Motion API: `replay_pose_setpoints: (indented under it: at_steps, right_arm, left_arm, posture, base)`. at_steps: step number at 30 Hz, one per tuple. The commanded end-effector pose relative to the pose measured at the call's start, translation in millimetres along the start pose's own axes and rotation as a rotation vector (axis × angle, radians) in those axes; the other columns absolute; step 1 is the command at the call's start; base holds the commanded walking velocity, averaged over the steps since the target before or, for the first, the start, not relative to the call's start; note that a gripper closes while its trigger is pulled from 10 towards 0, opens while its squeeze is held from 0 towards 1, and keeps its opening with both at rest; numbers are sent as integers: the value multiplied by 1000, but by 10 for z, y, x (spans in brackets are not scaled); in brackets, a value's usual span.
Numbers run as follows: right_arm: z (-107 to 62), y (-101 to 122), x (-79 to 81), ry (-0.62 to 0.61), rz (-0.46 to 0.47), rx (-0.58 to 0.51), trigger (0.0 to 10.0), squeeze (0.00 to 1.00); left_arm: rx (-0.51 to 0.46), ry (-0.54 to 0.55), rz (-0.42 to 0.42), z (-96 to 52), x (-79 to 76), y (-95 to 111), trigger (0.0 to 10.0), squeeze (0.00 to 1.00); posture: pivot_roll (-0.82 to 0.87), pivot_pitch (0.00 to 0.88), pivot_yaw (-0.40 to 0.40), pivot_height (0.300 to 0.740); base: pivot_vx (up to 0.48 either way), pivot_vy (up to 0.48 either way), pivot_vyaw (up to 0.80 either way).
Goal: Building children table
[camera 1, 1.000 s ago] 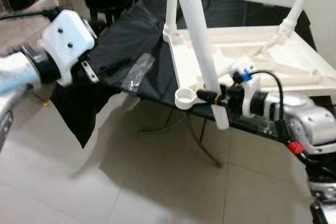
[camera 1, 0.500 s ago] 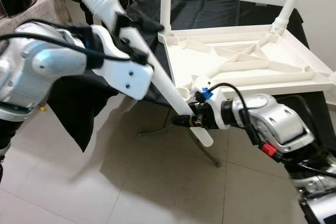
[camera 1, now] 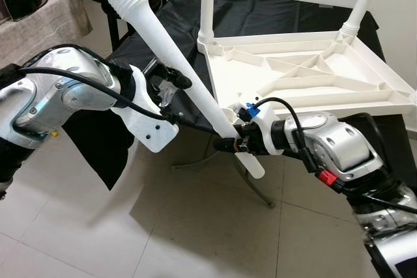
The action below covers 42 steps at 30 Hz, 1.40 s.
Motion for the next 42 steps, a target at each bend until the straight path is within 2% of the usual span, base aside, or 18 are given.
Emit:
replay_pose_setpoints:
  at_steps: [1, 4, 11, 13, 18, 22, 23, 25, 26, 42]
  right_arm:
    - [19, 51, 43, 22, -13, -19, 0, 0]
    - [42, 49, 64, 30, -8, -20, 0, 0]
    - [65, 60, 66, 29, 8, -31, 0, 0]
    - [72, 63, 67, 28, 11, -33, 0, 0]
    - [84, 82, 85, 33, 19, -39, 0, 0]
    - [85, 87, 88, 32, 26, -43, 0, 0]
    - [86, 90, 88, 30, 27, -45, 0, 0]
    - [85, 91, 89, 29, 28, -45, 0, 0]
    - [84, 95, 89, 29, 29, -47, 0, 0]
    - [75, 136, 92, 17, 29, -70, 0, 0]
  left_arm:
    - [62, 14, 16, -5, 26, -94, 10000, 0]
    - [122, 53, 10, -7, 105, -190, 10000, 0]
    - [145, 98, -19, 2, 163, -229, 10000, 0]
    - [159, 92, -23, 10, 152, -253, 10000, 0]
    - [267, 53, -33, 52, 30, -487, 10000, 0]
    - [284, 53, -36, 68, 9, -532, 10000, 0]
    - [286, 53, -34, 78, -1, -544, 8588, 0]
    - [287, 52, -34, 83, -8, -549, 8588, 0]
    - [287, 55, -34, 80, -8, -548, 0, 0]
    - [289, 91, -48, 123, -1, -594, 0, 0]
  posture:
    - [30, 134, -53, 740]
    - [29, 136, -54, 740]
    - [31, 139, -54, 740]
    - [31, 139, -54, 740]
    - [29, 141, -52, 740]
    - [29, 142, -51, 740]
    - [27, 141, -50, 740]
    - [27, 143, -50, 740]
    - [27, 142, -51, 740]
    - [23, 145, -51, 740]
  base:
    - [0, 0, 0]
    - [0, 0, 0]
    - [0, 0, 0]
    - [0, 0, 0]
    - [0, 0, 0]
    - [0, 0, 0]
    - [0, 0, 0]
    - [0, 0, 0]
    - [0, 0, 0]
    - [0, 0, 0]
Point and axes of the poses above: a point about 5 cm out from each wrist's last joint towards the gripper, its own z axis pointing out of the wrist towards the gripper, its own y axis along the axis of the wrist's last joint, x = y × z, the point moved 1 cm from there along z, pointing out of the wrist towards the gripper, and after that the axes turned 9 degrees about -z, right-handed, at the moved point
